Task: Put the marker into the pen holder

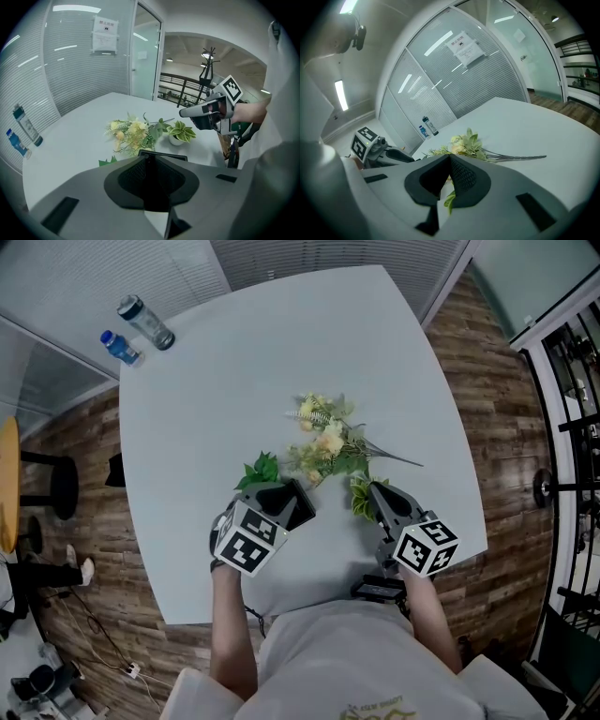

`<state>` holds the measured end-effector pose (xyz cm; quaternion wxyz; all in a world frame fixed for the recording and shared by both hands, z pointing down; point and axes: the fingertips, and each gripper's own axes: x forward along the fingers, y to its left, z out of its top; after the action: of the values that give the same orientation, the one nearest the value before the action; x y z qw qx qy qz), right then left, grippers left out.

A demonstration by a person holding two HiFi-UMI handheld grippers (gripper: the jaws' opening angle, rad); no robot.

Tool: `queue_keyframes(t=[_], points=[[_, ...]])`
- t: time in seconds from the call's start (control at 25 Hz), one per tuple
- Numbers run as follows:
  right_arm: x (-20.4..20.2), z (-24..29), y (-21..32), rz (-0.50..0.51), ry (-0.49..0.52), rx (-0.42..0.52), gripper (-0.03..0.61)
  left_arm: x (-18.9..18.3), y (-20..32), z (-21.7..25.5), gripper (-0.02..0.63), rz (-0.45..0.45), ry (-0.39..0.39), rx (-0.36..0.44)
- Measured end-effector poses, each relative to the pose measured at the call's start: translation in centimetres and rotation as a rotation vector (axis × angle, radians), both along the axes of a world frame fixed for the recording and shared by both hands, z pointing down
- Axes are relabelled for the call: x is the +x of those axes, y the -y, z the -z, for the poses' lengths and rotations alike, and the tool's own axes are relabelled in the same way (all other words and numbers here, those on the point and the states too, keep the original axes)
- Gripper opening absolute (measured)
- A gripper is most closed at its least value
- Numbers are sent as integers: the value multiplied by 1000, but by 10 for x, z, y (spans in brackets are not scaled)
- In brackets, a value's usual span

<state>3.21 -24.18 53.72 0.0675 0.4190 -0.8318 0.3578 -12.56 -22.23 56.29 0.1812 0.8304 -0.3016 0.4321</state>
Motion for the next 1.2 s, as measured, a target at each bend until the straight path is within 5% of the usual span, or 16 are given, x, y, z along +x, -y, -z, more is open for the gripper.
queue_keyframes(t=[0.8, 1.2], points=[[4, 5, -5, 5, 5, 9, 16, 0, 8, 8, 115, 59, 25, 122], [-2, 28, -15, 38, -14, 75, 16, -6, 3, 27, 127, 187, -116, 171]])
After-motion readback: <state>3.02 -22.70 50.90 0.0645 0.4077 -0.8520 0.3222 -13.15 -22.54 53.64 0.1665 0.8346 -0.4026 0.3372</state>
